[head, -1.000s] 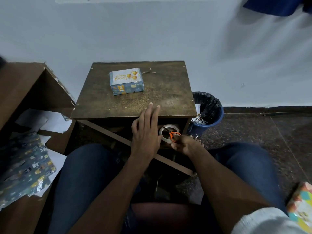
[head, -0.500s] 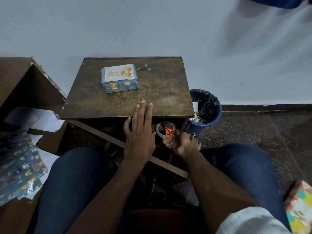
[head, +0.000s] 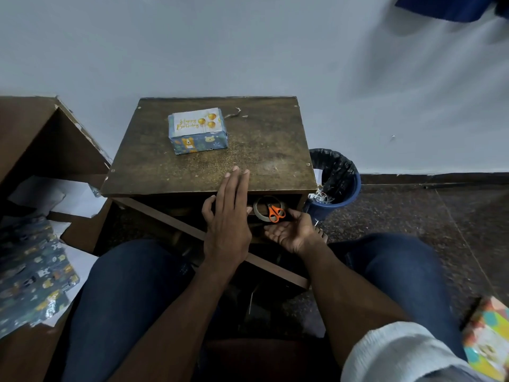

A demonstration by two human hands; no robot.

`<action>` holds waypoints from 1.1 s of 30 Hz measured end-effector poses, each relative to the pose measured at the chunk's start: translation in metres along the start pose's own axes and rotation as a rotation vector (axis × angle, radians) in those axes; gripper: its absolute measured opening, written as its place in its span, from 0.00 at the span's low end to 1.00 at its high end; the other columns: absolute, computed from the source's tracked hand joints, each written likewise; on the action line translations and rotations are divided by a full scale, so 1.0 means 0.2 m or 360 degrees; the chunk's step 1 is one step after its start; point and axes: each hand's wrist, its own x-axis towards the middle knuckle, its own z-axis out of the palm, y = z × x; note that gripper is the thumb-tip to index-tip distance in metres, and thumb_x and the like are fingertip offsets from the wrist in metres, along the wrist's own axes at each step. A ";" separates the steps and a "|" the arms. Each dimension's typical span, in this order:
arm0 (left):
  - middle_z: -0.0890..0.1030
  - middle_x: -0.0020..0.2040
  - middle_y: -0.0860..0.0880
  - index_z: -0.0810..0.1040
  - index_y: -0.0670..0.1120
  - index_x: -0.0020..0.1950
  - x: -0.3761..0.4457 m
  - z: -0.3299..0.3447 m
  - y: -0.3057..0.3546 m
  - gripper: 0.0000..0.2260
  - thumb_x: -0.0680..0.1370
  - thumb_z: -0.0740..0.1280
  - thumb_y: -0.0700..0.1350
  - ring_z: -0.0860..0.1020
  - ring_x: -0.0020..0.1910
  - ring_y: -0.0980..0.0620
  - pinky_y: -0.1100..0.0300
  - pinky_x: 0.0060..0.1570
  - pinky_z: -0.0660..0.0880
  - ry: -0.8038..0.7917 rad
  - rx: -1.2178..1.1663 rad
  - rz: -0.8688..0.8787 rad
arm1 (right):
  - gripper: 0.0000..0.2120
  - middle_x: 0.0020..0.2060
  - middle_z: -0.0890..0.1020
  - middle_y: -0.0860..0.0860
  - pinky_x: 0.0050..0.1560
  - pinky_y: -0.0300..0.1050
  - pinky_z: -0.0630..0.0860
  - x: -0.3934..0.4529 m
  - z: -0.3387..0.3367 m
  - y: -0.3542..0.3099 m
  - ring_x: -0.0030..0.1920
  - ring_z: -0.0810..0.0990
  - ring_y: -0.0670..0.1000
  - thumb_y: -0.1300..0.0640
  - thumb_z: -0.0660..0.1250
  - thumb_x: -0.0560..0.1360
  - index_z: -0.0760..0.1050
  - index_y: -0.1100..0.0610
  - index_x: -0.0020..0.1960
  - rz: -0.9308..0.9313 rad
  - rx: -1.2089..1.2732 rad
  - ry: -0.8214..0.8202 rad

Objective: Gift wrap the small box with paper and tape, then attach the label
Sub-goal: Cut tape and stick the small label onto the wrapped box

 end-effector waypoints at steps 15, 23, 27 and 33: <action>0.53 0.86 0.56 0.56 0.53 0.85 -0.01 -0.08 0.03 0.43 0.74 0.63 0.28 0.53 0.84 0.55 0.47 0.76 0.56 -0.0077 -0.0263 0.0077 | 0.16 0.61 0.80 0.70 0.66 0.58 0.78 -0.51 0.17 0.01 0.65 0.80 0.65 0.68 0.53 0.83 0.73 0.72 0.65 -0.0174 -0.0229 -0.0216; 0.66 0.81 0.56 0.69 0.54 0.79 0.06 -0.08 0.05 0.36 0.74 0.62 0.30 0.64 0.79 0.53 0.47 0.71 0.60 0.0126 -0.0551 -0.0059 | 0.16 0.62 0.81 0.69 0.56 0.56 0.82 -0.69 0.27 0.02 0.62 0.83 0.62 0.68 0.56 0.82 0.76 0.73 0.65 -0.0177 -0.0166 -0.0372; 0.73 0.74 0.54 0.78 0.54 0.71 0.14 -0.11 0.10 0.30 0.75 0.62 0.29 0.68 0.74 0.53 0.50 0.68 0.59 0.0140 -0.0703 -0.0027 | 0.16 0.62 0.82 0.67 0.59 0.54 0.82 -0.75 0.29 -0.02 0.65 0.82 0.61 0.64 0.60 0.82 0.77 0.71 0.65 -0.0251 -0.0101 -0.0445; 0.59 0.81 0.51 0.52 0.55 0.85 0.29 -0.29 0.06 0.46 0.74 0.70 0.32 0.60 0.78 0.49 0.46 0.73 0.56 -0.0400 -0.0337 0.0301 | 0.14 0.57 0.85 0.65 0.59 0.49 0.82 -0.77 0.41 -0.14 0.54 0.86 0.59 0.63 0.63 0.81 0.79 0.68 0.62 -0.0762 -0.0321 -0.0221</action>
